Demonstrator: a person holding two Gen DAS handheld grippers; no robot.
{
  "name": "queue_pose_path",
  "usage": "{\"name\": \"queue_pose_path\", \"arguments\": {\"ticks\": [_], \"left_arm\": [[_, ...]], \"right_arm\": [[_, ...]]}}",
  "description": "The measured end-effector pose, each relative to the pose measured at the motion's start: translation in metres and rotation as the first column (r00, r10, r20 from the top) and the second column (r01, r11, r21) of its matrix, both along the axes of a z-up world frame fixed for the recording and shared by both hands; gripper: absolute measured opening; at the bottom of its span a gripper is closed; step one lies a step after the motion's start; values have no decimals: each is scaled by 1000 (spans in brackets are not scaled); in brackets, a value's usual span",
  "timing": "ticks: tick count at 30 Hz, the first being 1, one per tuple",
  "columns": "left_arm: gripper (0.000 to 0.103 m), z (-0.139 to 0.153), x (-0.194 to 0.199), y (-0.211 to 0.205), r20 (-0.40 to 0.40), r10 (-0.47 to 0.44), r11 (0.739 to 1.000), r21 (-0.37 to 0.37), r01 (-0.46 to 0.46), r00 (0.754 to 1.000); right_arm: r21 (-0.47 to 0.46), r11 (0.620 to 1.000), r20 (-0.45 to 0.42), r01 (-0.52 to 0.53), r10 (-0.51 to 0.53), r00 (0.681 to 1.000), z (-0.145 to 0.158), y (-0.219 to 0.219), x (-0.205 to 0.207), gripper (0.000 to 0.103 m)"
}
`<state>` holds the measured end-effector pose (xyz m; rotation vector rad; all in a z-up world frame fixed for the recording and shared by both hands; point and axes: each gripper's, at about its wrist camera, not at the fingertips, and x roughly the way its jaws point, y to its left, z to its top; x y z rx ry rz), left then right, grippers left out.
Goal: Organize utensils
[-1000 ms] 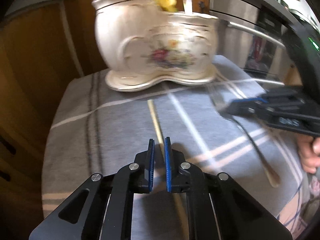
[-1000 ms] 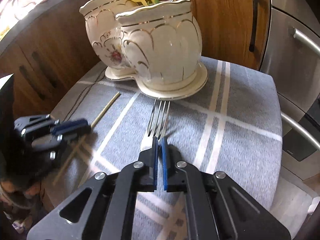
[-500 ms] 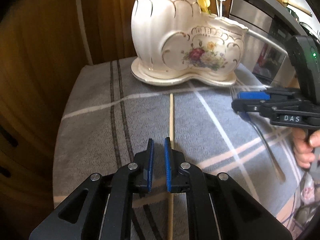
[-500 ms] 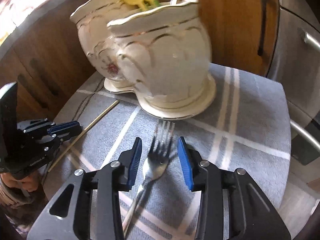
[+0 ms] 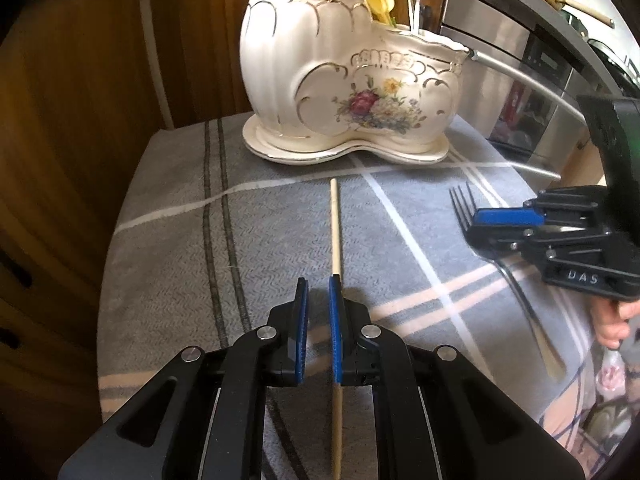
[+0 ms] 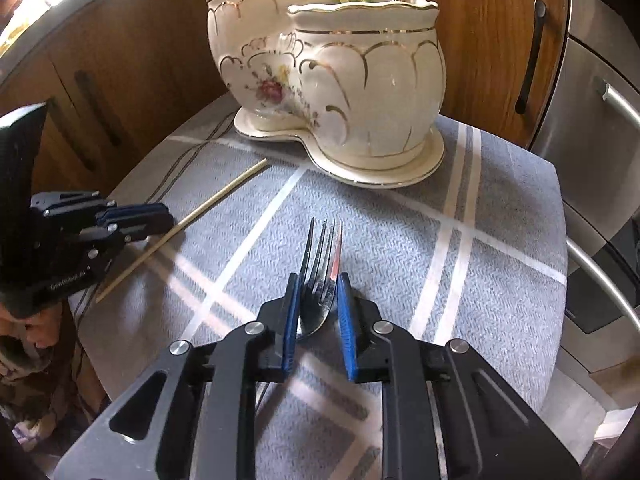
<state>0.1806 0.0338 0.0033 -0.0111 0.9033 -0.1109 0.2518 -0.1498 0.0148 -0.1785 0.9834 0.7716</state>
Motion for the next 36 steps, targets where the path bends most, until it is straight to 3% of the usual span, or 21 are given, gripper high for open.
{"name": "queue_pose_path", "arguments": {"ticks": [2, 4, 9, 16, 23, 30, 36], "left_arm": [[11, 1, 0, -1, 0, -3, 1000, 1, 3, 1000], [11, 0, 2, -2, -11, -7, 1000, 4, 7, 1000], [11, -1, 3, -2, -19, -13, 1000, 21, 14, 1000], [12, -1, 5, -3, -25, -2, 999, 52, 3, 1000], [12, -3, 9, -4, -34, 10, 998, 67, -8, 999], [12, -2, 6, -5, -40, -8, 999, 47, 10, 999], [15, 2, 2, -4, -34, -20, 1000, 19, 20, 999]], "right_arm": [[16, 1000, -17, 2, -2, 1000, -3, 0, 0, 20], [41, 999, -34, 1, 0, 999, -3, -3, 2, 36], [70, 997, -42, -23, 26, 999, -3, 1, 5, 44], [-2, 1000, -1, -11, 11, 1000, -1, 22, 6, 43], [-103, 991, 46, 90, -85, 995, 0, 36, 8, 43], [26, 996, -43, 86, -84, 996, -1, 21, 15, 43], [99, 993, -64, 59, -53, 997, -4, 0, 23, 24]]}}
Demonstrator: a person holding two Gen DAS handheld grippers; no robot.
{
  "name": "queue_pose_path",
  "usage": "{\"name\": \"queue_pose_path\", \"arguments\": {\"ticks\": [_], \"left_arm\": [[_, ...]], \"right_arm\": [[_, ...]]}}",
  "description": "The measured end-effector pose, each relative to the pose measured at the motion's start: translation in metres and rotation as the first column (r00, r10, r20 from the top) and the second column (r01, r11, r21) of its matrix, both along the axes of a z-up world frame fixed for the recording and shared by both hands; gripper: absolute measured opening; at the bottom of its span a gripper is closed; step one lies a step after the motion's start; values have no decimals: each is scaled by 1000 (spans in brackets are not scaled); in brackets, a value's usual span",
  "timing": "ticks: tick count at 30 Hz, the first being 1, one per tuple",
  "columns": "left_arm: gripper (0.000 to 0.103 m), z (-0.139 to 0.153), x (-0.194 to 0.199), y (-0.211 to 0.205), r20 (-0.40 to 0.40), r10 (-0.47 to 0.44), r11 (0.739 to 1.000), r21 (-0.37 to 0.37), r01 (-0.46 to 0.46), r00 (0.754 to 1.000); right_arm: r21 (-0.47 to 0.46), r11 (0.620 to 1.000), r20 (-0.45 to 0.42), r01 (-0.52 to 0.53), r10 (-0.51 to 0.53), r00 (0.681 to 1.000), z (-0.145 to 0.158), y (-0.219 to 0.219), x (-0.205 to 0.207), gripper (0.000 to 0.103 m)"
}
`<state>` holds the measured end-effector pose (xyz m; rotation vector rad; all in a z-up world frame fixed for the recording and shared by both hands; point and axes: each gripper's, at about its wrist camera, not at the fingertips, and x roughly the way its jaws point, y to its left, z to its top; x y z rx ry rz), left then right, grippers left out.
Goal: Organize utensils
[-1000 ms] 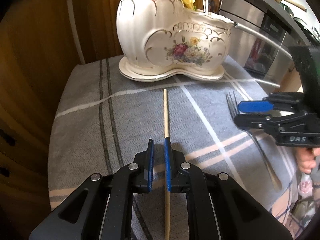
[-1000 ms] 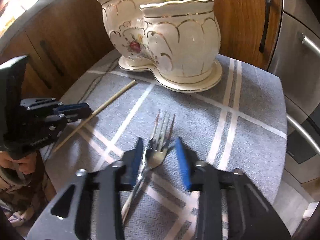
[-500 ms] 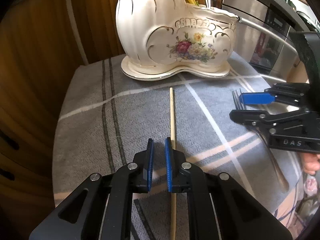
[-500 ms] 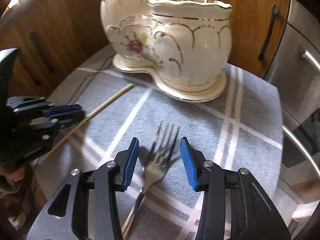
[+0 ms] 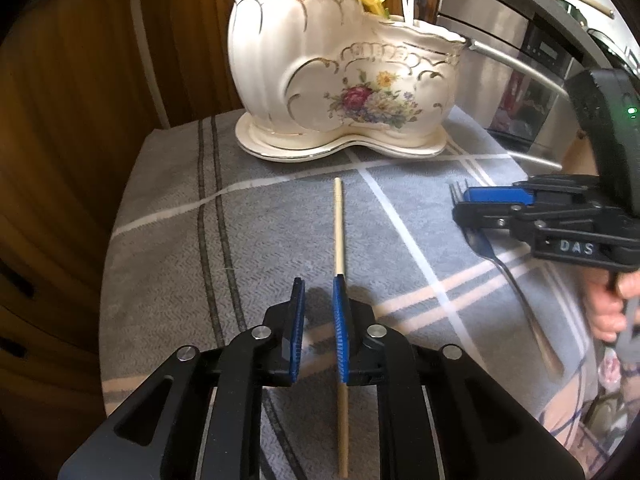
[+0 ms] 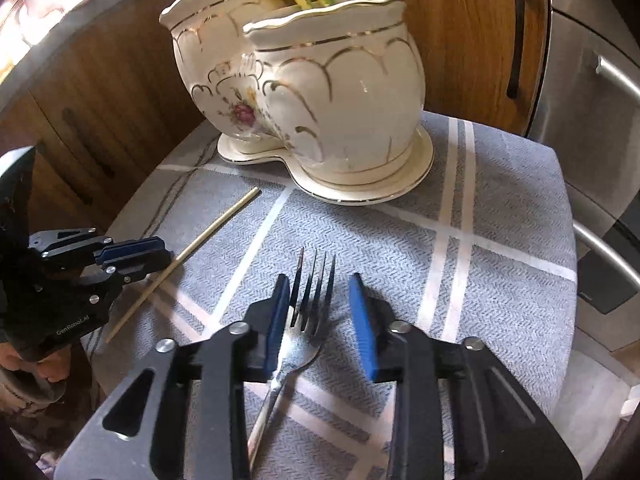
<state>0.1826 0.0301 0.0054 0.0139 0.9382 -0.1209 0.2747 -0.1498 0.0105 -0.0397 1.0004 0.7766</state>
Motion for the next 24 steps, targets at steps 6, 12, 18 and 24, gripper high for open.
{"name": "queue_pose_path", "arguments": {"ticks": [6, 12, 18, 24], "left_arm": [[20, 0, 2, -6, -17, -27, 1000, 11, 27, 999], [23, -2, 6, -12, -56, -47, 998, 34, 49, 997], [55, -1, 17, -22, -146, -108, 987, 107, 124, 983], [27, 2, 21, -18, -170, -110, 987, 93, 127, 979]], "right_arm": [[59, 998, -11, -24, 25, 1000, -4, -12, 4, 18], [64, 997, 1, -37, 37, 999, 7, -12, -1, 3], [47, 998, 14, -51, 51, 999, 14, -16, -5, 3], [42, 998, 68, -45, 42, 997, 35, -31, -10, 2]]}}
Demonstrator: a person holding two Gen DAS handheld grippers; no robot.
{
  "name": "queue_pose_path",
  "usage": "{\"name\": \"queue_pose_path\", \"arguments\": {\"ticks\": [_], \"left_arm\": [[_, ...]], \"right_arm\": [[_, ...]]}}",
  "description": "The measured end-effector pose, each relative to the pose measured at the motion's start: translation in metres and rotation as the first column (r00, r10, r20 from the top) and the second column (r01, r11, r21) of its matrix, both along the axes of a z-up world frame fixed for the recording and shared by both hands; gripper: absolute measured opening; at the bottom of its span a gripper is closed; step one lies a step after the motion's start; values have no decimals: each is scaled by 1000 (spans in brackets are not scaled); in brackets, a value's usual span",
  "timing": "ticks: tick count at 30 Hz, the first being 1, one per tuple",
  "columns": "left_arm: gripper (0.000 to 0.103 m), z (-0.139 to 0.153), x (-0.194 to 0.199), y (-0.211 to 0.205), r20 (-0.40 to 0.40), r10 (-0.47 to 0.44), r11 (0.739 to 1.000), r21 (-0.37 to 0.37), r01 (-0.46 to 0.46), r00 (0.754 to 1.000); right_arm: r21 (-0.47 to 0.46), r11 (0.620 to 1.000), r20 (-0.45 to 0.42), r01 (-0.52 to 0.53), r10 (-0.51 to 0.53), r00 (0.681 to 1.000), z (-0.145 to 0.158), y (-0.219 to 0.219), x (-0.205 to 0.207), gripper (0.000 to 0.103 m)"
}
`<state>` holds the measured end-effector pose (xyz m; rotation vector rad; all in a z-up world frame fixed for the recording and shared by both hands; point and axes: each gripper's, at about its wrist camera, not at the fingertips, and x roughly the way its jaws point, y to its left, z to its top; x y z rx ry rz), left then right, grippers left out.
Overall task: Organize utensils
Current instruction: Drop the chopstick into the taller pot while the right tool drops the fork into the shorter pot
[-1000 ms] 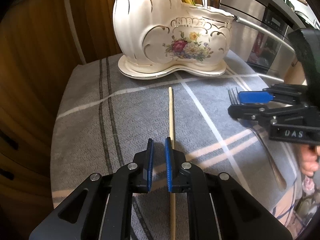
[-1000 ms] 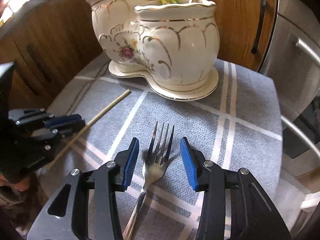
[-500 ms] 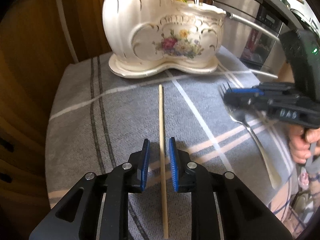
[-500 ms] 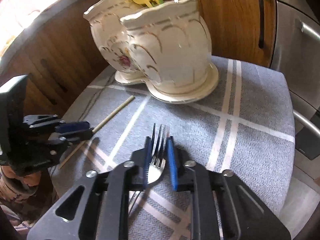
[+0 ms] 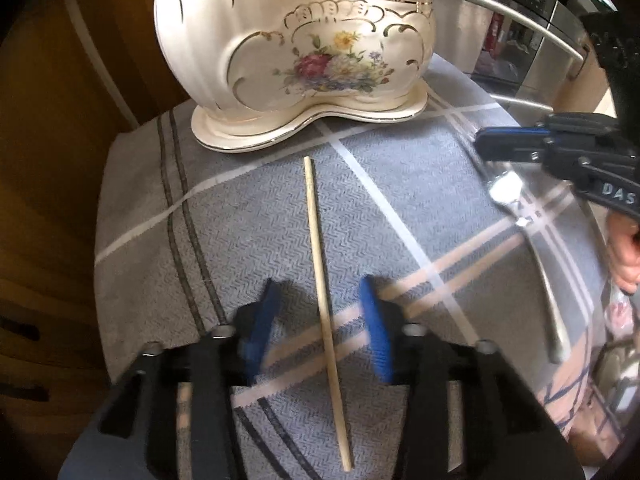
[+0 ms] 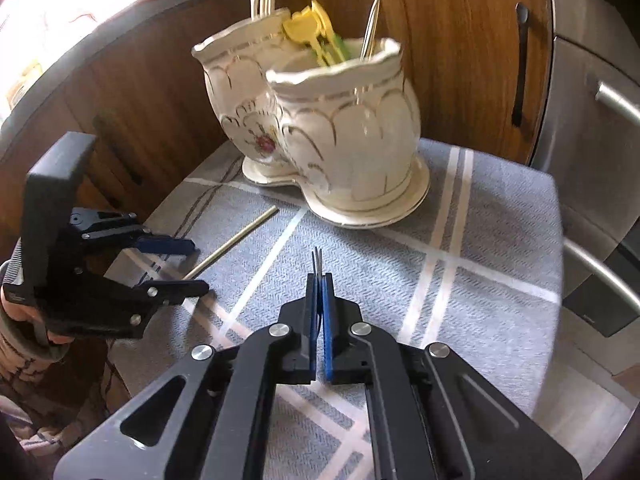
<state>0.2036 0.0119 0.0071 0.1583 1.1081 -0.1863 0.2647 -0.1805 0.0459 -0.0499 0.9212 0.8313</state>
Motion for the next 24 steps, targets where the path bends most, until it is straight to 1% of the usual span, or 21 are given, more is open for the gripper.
{"name": "queue_pose_path", "arguments": {"ticks": [1, 2, 3, 4, 5, 7, 11, 13, 15, 16, 17, 19, 20, 22, 24], "left_arm": [[19, 0, 1, 0, 2, 5, 1000, 5, -5, 1000], [13, 0, 0, 0, 3, 6, 1000, 5, -7, 1000], [11, 1, 0, 0, 6, 11, 1000, 7, -11, 1000], [6, 0, -1, 0, 9, 15, 1000, 8, -15, 1000], [4, 0, -1, 1, 11, 18, 1000, 4, -18, 1000], [4, 1, -2, 2, 11, 19, 1000, -12, -19, 1000], [4, 3, -7, 12, 32, 59, 996, -75, -57, 998], [4, 11, -14, 19, 60, 79, 991, -117, -72, 995], [4, 23, -24, 26, 105, 86, 985, -161, -68, 991], [4, 29, -29, 29, 124, 97, 983, -166, -76, 988], [4, 38, -35, 32, 160, 103, 981, -180, -74, 982], [4, 50, -41, 37, 201, 114, 979, -191, -75, 973], [4, 60, -46, 39, 239, 121, 979, -191, -75, 963], [4, 74, -49, 41, 286, 134, 979, -189, -81, 949], [4, 91, -51, 45, 337, 146, 976, -202, -80, 930]], "right_arm": [[-2, 1000, 10, 5, -5, 1000, 3, -3, -1, 2], [-2, 1000, 20, 10, -10, 1000, 7, -5, -1, 2], [-1, 1000, 28, 14, -14, 1000, 10, -7, -1, 2], [1, 1000, 33, 16, -16, 999, 13, -7, -1, 2], [4, 1000, 39, 18, -18, 999, 16, -8, -2, 2], [7, 1000, 53, 21, -21, 998, 21, -10, -3, 2], [21, 999, 80, 31, -33, 996, 31, -13, -4, 2], [27, 999, 98, 39, -41, 994, 36, -15, -5, 2], [32, 999, 120, 42, -46, 992, 43, -18, -6, 2], [33, 998, 134, 45, -49, 990, 48, -19, -7, 2], [34, 998, 145, 46, -51, 988, 52, -20, -7, 2], [37, 998, 163, 50, -55, 985, 59, -21, -7, 2], [39, 998, 170, 52, -58, 984, 61, -21, -7, 2], [46, 997, 185, 61, -68, 980, 68, -23, -8, 2], [52, 996, 192, 65, -74, 979, 73, -24, -6, 2]]}}
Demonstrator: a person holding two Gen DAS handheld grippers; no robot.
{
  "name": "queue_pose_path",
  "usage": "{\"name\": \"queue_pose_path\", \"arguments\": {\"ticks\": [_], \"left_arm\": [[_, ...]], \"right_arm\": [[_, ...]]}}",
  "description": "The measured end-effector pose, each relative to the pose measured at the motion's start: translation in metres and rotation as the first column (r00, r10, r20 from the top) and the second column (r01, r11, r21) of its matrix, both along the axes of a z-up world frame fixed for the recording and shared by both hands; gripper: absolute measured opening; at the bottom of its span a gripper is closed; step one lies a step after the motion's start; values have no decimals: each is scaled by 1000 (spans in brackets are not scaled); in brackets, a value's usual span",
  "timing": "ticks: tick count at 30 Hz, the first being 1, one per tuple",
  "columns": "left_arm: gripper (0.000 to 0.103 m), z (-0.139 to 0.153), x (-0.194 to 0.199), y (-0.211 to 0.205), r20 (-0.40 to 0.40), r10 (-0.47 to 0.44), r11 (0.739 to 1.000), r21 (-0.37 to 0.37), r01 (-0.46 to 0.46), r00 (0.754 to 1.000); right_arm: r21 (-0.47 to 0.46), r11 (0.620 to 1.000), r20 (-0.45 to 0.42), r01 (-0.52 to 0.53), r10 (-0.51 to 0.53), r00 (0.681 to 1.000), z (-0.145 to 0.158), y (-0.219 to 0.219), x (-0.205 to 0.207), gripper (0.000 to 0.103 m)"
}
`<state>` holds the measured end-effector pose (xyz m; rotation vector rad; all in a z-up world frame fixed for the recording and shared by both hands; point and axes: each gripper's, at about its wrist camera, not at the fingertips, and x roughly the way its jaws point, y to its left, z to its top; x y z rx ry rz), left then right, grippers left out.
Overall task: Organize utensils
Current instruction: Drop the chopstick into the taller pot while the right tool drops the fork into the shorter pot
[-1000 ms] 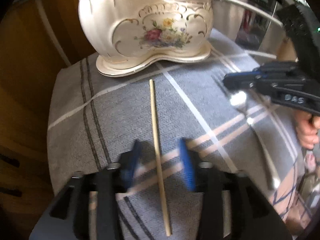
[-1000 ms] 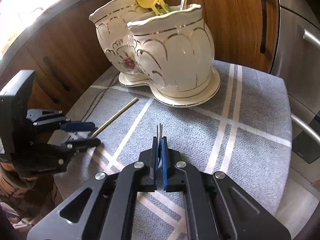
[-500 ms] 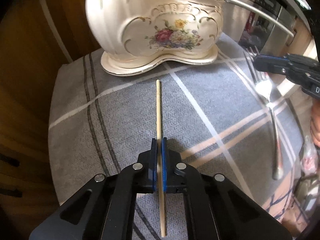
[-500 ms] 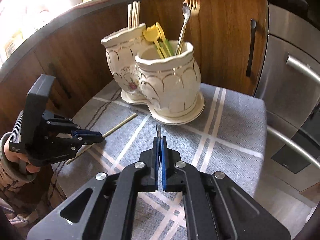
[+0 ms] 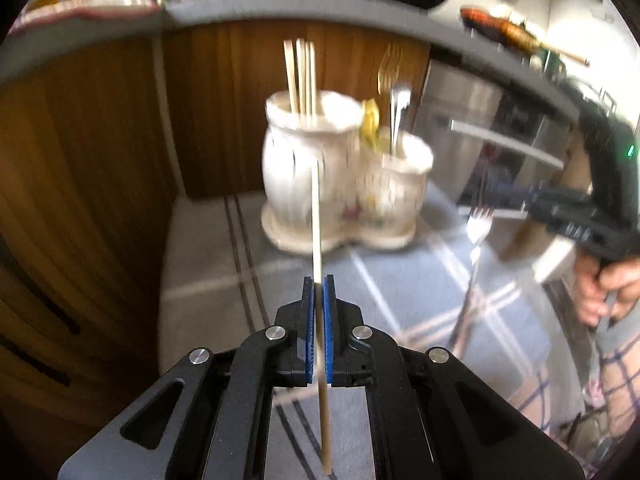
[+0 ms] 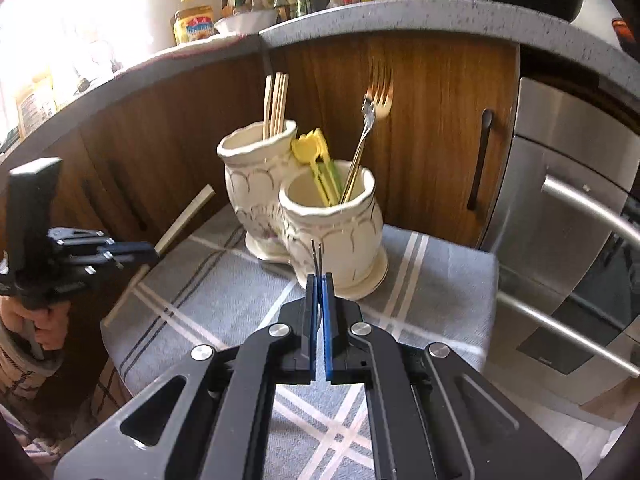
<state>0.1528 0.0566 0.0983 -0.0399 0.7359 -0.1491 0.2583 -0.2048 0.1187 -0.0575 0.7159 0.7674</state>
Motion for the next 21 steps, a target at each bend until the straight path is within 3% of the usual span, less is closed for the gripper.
{"name": "queue_pose_path", "arguments": {"ticks": [11, 21], "left_arm": [[4, 76, 35, -1, 202, 20, 1000, -20, -16, 979], [4, 103, 107, 5, 299, 71, 993, -108, -40, 952]], "right_arm": [[18, 999, 111, 32, -34, 993, 53, -8, 8, 2], [5, 998, 241, 69, -68, 968, 120, -3, 44, 2]]}}
